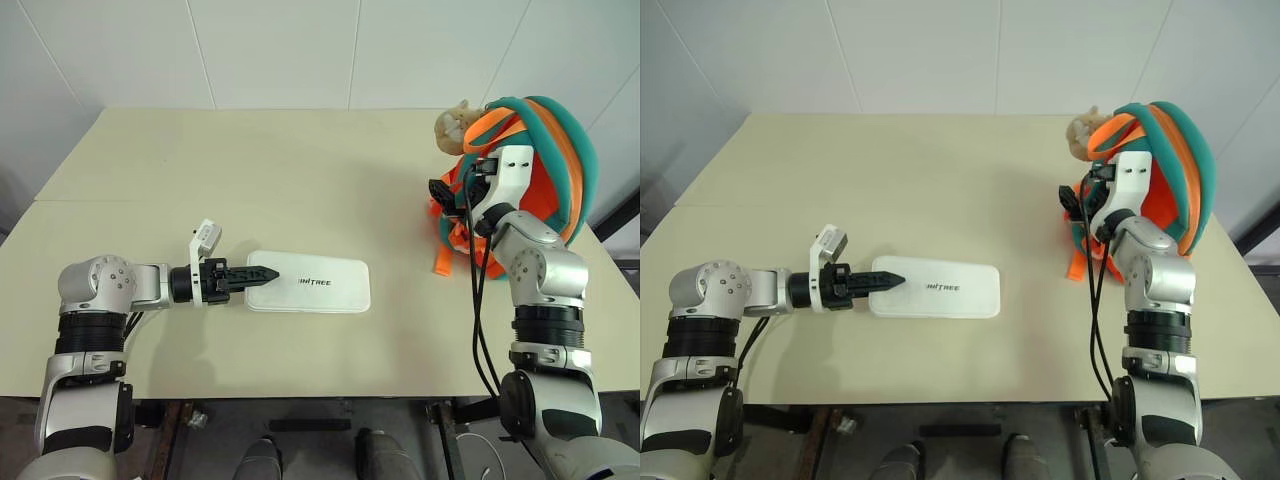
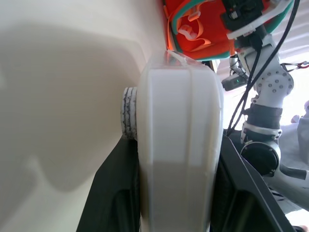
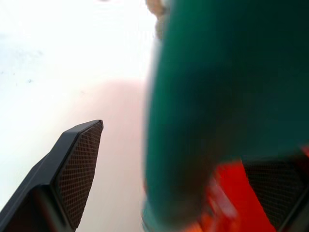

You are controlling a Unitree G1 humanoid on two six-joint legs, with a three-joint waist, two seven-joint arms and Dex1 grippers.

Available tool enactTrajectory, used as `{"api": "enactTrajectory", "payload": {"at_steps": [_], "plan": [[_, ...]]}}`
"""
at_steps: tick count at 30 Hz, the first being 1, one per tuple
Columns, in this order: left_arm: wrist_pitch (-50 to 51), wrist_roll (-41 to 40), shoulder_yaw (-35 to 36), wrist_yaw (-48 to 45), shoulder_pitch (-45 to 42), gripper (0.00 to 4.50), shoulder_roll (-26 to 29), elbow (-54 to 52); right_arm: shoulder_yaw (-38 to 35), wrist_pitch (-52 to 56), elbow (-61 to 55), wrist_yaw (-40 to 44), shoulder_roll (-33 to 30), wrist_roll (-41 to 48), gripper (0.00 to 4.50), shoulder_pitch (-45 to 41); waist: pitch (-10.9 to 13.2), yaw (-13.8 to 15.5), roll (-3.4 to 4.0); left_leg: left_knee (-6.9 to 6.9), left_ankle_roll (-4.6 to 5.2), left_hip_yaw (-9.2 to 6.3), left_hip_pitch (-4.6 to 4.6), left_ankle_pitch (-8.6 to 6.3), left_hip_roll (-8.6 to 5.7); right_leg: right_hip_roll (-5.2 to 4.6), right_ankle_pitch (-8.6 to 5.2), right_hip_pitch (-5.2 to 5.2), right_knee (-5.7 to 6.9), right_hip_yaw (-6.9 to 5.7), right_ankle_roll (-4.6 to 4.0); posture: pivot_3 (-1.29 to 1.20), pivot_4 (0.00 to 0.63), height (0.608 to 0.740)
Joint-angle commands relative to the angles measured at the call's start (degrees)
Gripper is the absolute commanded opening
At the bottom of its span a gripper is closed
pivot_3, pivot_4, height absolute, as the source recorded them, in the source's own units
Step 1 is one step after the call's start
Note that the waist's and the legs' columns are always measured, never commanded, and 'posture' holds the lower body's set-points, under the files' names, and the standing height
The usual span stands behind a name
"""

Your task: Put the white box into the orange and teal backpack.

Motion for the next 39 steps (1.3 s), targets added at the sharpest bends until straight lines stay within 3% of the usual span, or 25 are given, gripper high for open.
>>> {"api": "enactTrajectory", "payload": {"at_steps": [1,12,21,29,39], "plan": [[0.3,-1.1,3.2,1.4,0.6,1.32,-0.7,-2.6,-0.4,-3.4,2.2,-2.9,0.0,-1.3,3.83,-3.1,0.0,0.0,0.00,-0.01,0.00,0.00,0.00,0.00,0.00,0.00,0.00,0.00,0.00,0.00,0.00,0.00,0.150,0.740],[-2.3,-0.4,9.5,4.7,0.3,1.32,0.0,-2.3,0.7,0.8,-6.0,2.0,-0.3,3.2,0.04,-3.7,0.1,-0.3,0.15,-0.02,-0.02,-0.01,0.01,0.01,0.00,0.02,0.00,-0.03,0.05,0.00,0.01,0.00,0.150,0.740],[-14.1,3.9,13.1,6.3,-3.9,1.32,4.4,4.5,3.8,13.1,-24.5,9.0,-0.4,12.3,0.00,-0.7,0.1,-0.4,0.19,-0.12,-0.03,0.00,-0.04,0.01,0.01,0.02,-0.04,-0.15,0.07,0.00,0.04,0.00,0.150,0.740],[-20.1,7.5,11.9,2.6,-6.9,1.32,10.6,11.1,6.9,25.8,-42.5,13.8,-2.3,23.2,0.00,4.7,0.1,-0.3,0.21,-0.29,-0.04,0.04,-0.17,0.01,0.03,0.02,-0.09,-0.30,0.19,0.00,0.04,0.00,0.150,0.740],[-22.6,9.7,10.4,-0.6,-9.5,1.32,11.2,14.8,8.6,30.2,-54.3,20.9,-7.3,35.9,0.00,6.1,0.2,-0.1,0.14,-0.29,-0.04,0.06,-0.22,0.01,0.03,0.02,-0.16,-0.45,0.17,0.00,0.01,0.00,0.150,0.740]]}}
